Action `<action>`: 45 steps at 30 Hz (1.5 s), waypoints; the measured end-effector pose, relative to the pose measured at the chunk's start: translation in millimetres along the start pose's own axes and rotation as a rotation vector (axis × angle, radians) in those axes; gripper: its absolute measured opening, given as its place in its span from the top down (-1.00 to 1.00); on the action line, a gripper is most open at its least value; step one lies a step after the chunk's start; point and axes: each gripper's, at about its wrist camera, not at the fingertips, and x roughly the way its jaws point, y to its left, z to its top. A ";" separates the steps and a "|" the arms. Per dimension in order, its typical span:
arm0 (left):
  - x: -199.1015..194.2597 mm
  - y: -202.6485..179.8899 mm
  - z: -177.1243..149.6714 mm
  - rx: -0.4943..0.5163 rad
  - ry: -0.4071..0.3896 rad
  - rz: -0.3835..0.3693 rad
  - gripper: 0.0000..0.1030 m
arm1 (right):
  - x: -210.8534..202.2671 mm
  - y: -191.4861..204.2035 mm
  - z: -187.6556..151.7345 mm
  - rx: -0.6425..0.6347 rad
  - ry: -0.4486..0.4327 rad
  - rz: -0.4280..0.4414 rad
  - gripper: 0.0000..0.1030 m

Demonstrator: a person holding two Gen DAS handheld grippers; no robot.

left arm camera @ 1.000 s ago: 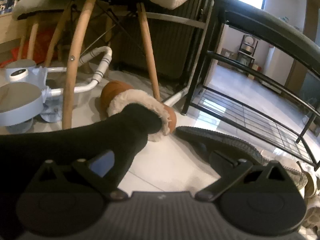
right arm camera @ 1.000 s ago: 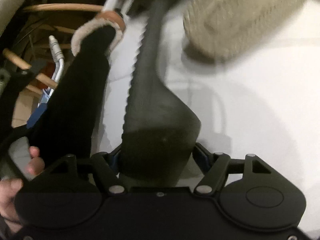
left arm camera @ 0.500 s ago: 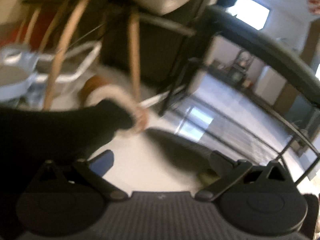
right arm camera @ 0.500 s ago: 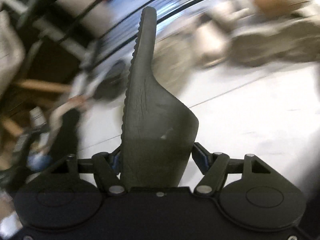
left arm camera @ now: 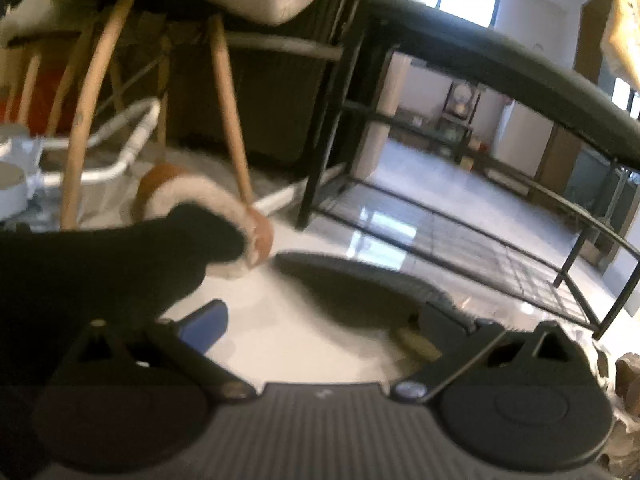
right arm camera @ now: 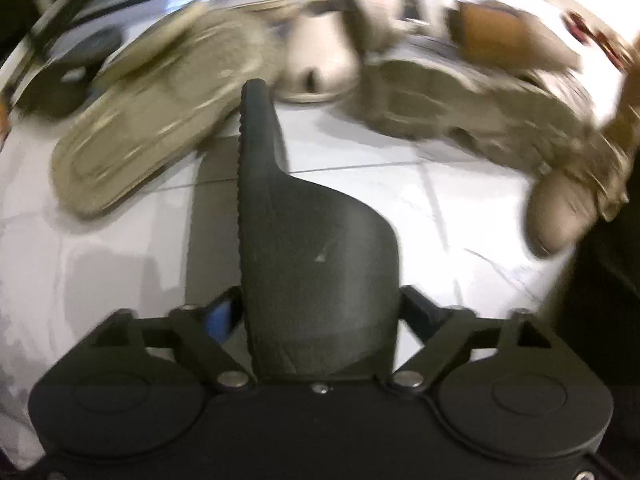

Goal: Organize scattered shoes

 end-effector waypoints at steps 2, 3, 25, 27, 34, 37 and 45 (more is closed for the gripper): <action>6.7 8.7 3.4 -0.054 0.023 0.013 -0.99 | -5.0 4.0 2.7 -0.010 0.008 0.055 -1.00; 8.4 10.7 4.1 -0.068 0.020 0.022 -0.99 | -8.2 4.9 4.4 -0.008 0.011 0.085 -1.00; -21.3 83.1 79.8 -0.631 -0.164 0.183 -0.99 | -69.2 -192.8 -16.4 0.931 -0.433 0.278 -1.00; -23.1 88.0 86.8 -0.673 -0.169 0.206 -0.99 | -63.3 -194.2 -18.8 0.929 -0.374 0.225 -1.00; -23.0 51.3 80.3 -0.062 -0.234 0.079 -0.99 | -35.1 -167.9 -23.7 0.654 -0.069 0.180 -1.00; -26.8 37.9 63.4 0.083 -0.213 -0.035 -0.99 | -28.3 -137.8 -19.2 0.481 -0.026 0.163 -1.00; -11.9 7.8 24.9 0.310 -0.074 -0.130 -0.99 | -8.4 -23.3 -2.3 -0.037 -0.071 0.151 -1.00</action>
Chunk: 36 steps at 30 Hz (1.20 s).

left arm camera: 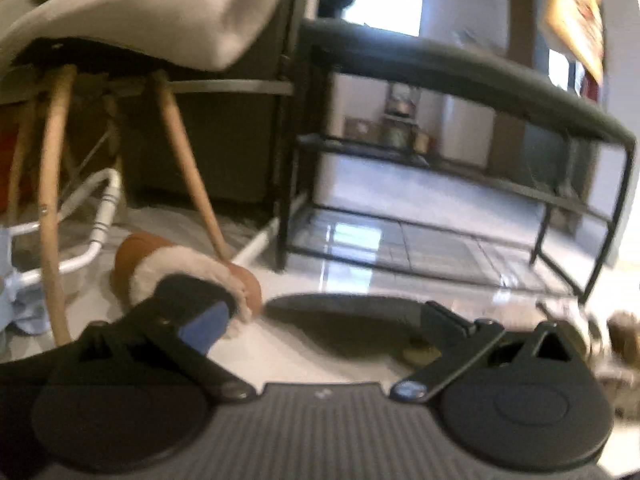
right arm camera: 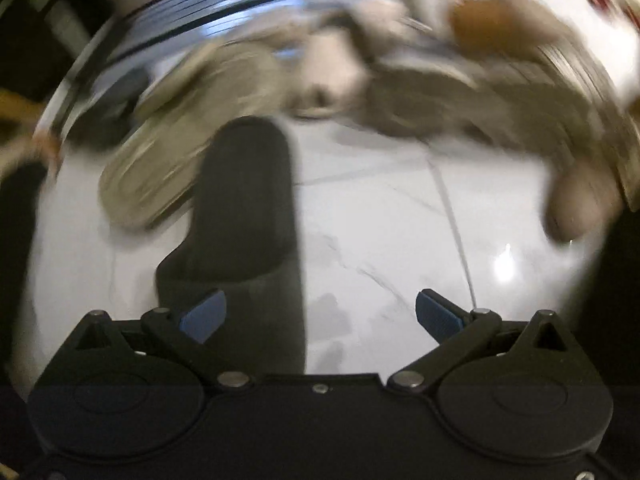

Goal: Organize scattered shoes

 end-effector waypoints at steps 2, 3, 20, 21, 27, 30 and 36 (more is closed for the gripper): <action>1.4 -5.3 -6.5 0.022 0.022 -0.019 -0.99 | 6.3 20.3 0.0 -0.102 -0.029 -0.009 -1.00; 1.9 -6.9 -9.3 0.026 0.036 -0.030 -0.99 | 8.8 27.5 -0.1 -0.133 -0.041 0.001 -1.00; 23.3 -1.7 -17.7 0.005 0.143 -0.011 -0.99 | 30.4 58.5 -4.8 -0.137 -0.059 0.038 -1.00; 25.1 -4.4 -19.4 0.019 0.171 0.002 -0.99 | 34.4 62.0 -5.0 -0.140 -0.050 0.018 -1.00; 47.9 -9.1 -30.5 0.047 0.374 0.012 -0.99 | 41.2 64.7 -6.2 -0.125 -0.060 -0.008 -1.00; 52.6 -7.4 -33.2 0.035 0.413 0.004 -0.99 | 39.8 64.2 -8.3 -0.129 -0.072 -0.002 -1.00; 50.3 -4.6 -33.2 0.027 0.412 -0.001 -0.99 | 30.2 49.2 -8.5 -0.062 -0.075 0.046 -0.95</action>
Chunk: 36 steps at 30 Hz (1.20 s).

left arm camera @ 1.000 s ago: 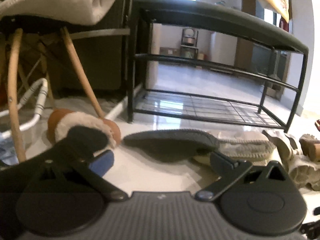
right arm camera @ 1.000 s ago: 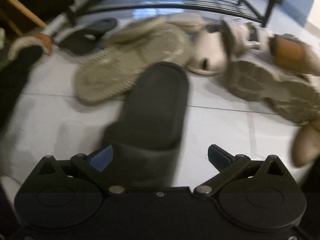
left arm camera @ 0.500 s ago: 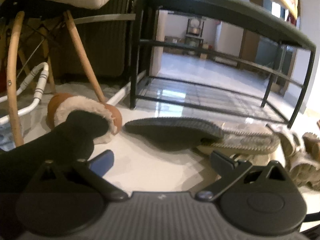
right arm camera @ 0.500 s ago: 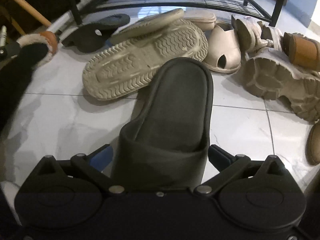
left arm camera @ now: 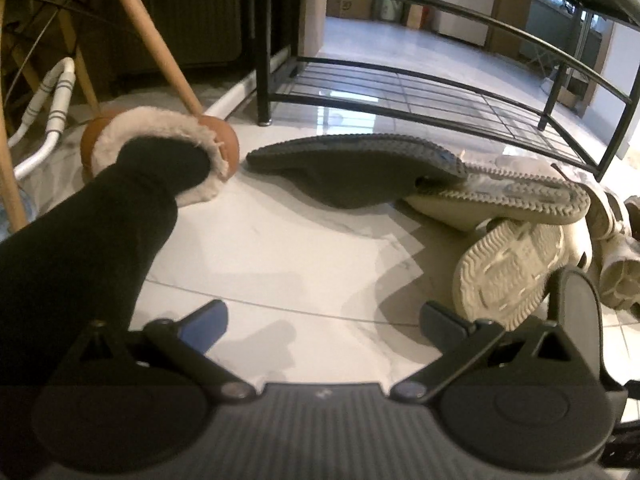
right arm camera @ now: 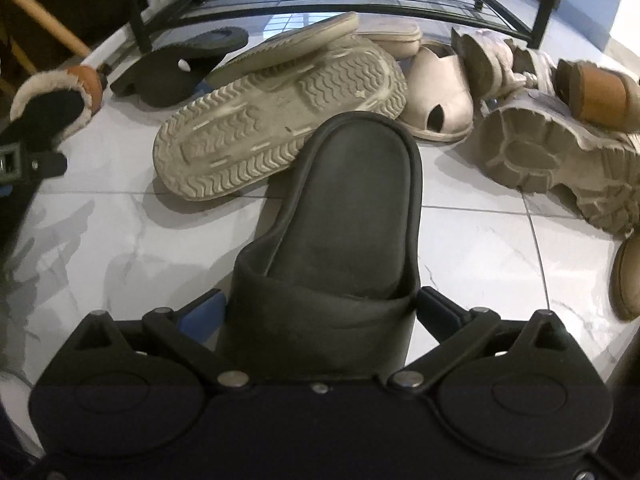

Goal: Organize scattered shoes

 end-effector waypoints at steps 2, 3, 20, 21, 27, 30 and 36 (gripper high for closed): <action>-0.7 -0.6 -0.3 -0.002 -0.001 0.000 -0.99 | -4.2 -9.4 -1.1 0.050 0.001 0.029 -0.94; -1.1 -0.7 -0.1 -0.003 -0.001 -0.001 -0.99 | -5.7 -12.4 -1.7 0.065 0.000 0.038 -0.94; 2.8 2.0 -1.6 -0.023 0.022 0.003 -0.99 | 1.5 -44.6 3.0 0.010 0.032 -0.125 -0.91; 2.6 1.9 -1.6 -0.022 0.022 0.003 -0.99 | 5.1 -47.2 3.1 0.012 0.049 -0.109 -0.91; 4.3 1.4 -2.2 -0.020 0.030 0.001 -0.99 | 8.2 -36.3 5.5 -0.155 0.015 -0.094 -0.91; 4.9 0.8 -2.9 -0.016 0.034 0.003 -0.99 | 12.7 -36.4 13.3 -0.228 -0.011 -0.087 -0.76; 7.0 1.8 -3.2 -0.023 0.045 0.006 -0.99 | 20.0 -47.0 25.5 -0.201 -0.019 -0.058 -0.94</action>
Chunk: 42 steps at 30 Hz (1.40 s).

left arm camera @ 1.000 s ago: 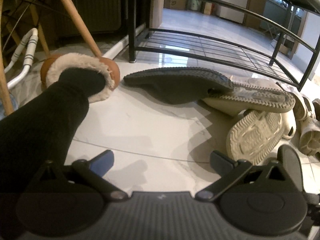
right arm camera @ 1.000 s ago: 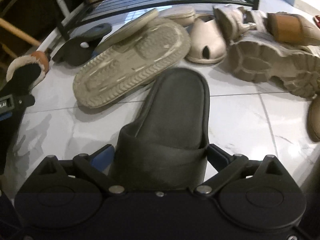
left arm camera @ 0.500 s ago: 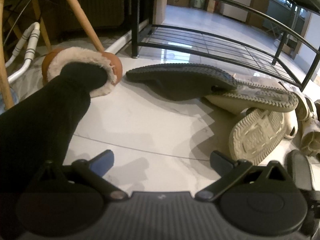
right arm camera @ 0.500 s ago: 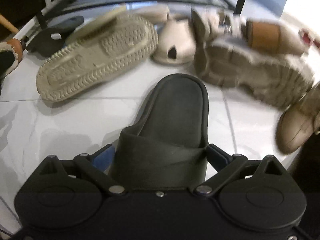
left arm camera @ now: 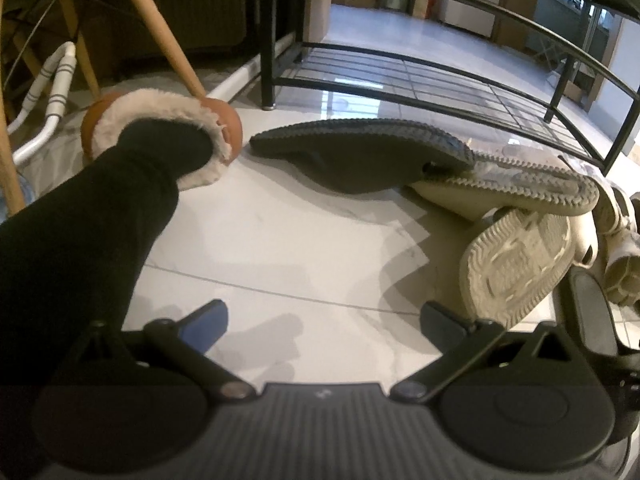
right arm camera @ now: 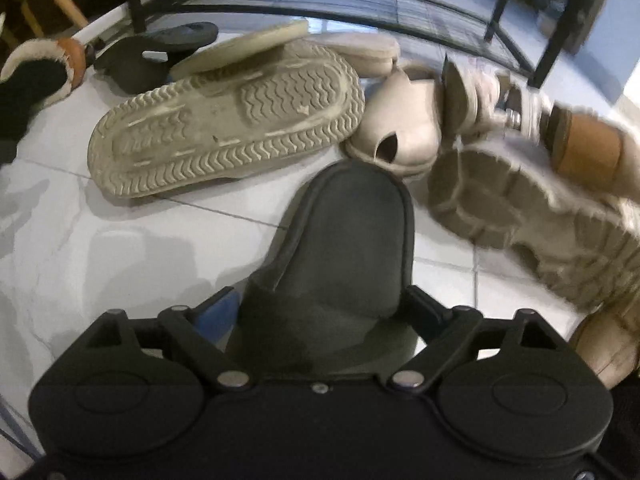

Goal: Organize scattered shoes

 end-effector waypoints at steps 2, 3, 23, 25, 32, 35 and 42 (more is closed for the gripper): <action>1.1 1.1 0.2 -0.009 0.005 0.000 -0.99 | -7.6 -2.4 -0.9 0.042 -0.004 0.013 -0.98; 1.6 1.7 0.3 -0.014 0.008 0.000 -0.99 | -14.1 -4.4 -2.1 0.065 -0.021 0.036 -1.00; 16.6 -28.6 26.3 0.279 -0.302 0.061 -0.99 | -72.3 -155.4 -55.6 0.867 -0.381 0.314 -1.00; 25.1 -40.9 27.1 0.450 -0.364 0.100 -0.99 | -66.8 -157.4 -52.3 0.856 -0.382 0.306 -1.00; 72.7 -68.5 13.8 1.037 -0.503 0.088 -0.99 | -48.5 -154.9 -50.3 0.844 -0.318 0.307 -1.00; 90.0 -73.4 15.7 1.128 -0.508 0.038 -0.99 | -45.6 -153.5 -48.7 0.845 -0.304 0.294 -1.00; 147.8 -72.8 44.5 1.165 -0.431 0.013 -0.98 | -32.5 -149.2 -41.3 0.843 -0.256 0.248 -1.00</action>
